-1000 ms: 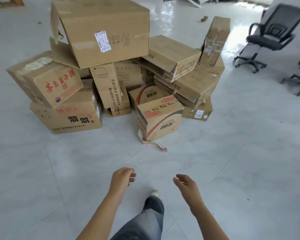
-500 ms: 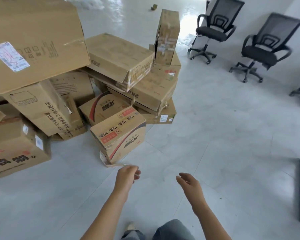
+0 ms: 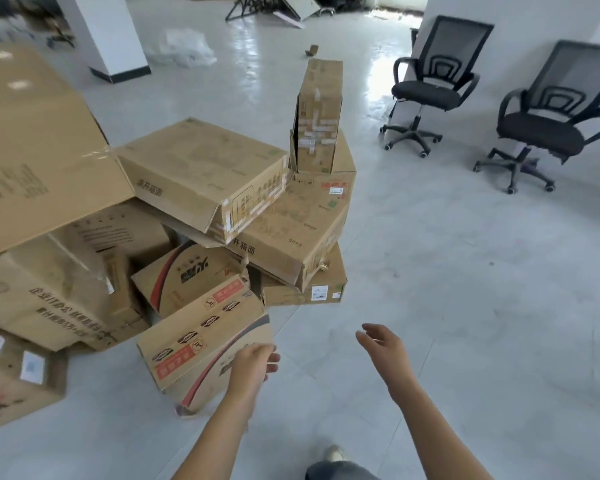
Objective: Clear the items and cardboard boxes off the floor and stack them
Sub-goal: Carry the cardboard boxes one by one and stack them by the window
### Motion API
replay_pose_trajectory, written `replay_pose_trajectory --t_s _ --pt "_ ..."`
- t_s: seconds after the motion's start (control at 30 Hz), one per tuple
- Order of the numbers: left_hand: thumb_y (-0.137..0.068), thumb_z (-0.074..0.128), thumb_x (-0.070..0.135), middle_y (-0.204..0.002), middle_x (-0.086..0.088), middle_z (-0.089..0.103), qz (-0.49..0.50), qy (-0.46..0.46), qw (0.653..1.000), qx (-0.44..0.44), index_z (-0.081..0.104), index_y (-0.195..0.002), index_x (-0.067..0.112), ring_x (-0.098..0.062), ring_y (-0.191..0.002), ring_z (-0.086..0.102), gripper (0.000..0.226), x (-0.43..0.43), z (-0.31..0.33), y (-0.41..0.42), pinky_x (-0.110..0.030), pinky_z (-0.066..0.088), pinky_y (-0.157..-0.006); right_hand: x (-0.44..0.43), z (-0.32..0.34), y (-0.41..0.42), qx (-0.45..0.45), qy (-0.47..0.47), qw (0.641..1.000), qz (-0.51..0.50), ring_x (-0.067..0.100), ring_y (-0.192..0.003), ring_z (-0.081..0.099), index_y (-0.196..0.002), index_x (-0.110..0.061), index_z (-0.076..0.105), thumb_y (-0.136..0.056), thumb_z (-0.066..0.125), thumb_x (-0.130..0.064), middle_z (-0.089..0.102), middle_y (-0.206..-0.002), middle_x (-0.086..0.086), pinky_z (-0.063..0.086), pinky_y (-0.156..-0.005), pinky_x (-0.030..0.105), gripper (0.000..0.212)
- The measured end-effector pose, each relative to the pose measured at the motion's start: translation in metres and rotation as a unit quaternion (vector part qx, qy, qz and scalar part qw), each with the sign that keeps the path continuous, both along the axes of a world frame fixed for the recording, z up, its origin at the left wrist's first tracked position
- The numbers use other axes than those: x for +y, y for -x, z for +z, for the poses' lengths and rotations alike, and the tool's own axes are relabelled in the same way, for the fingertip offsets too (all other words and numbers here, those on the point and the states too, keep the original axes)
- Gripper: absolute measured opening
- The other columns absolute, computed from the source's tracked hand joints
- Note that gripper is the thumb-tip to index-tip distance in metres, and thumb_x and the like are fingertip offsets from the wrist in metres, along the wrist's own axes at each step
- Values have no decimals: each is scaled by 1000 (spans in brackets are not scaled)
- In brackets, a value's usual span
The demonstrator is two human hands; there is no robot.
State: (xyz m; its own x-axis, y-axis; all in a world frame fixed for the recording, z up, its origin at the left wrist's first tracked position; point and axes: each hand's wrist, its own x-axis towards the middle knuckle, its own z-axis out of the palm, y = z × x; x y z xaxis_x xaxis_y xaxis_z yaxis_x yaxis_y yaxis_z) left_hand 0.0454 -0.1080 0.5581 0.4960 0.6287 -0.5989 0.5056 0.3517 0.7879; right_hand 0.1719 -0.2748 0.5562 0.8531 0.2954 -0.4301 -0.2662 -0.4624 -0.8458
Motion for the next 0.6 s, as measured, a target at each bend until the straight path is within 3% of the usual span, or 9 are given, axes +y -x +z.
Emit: replay_pose_trajectory --t_s 0.37,0.6 --pt "-93 50 12 -81 -8 66 15 11 999 44 62 -82 10 -22 -75 61 16 15 -14 -155 -33 45 -76 5 -26 -149 66 27 997 26 20 -106 54 -117 -10 59 -89 60 -19 59 -113 9 38 -82 25 29" --pt "-94 46 7 -76 -7 61 13 18 999 26 58 -78 10 -17 -67 55 21 71 -19 -303 -27 37 -59 48 -25 -282 46 50 998 19 20 -107 54 -119 -10 59 -89 59 -20 59 -115 9 40 -84 26 31"
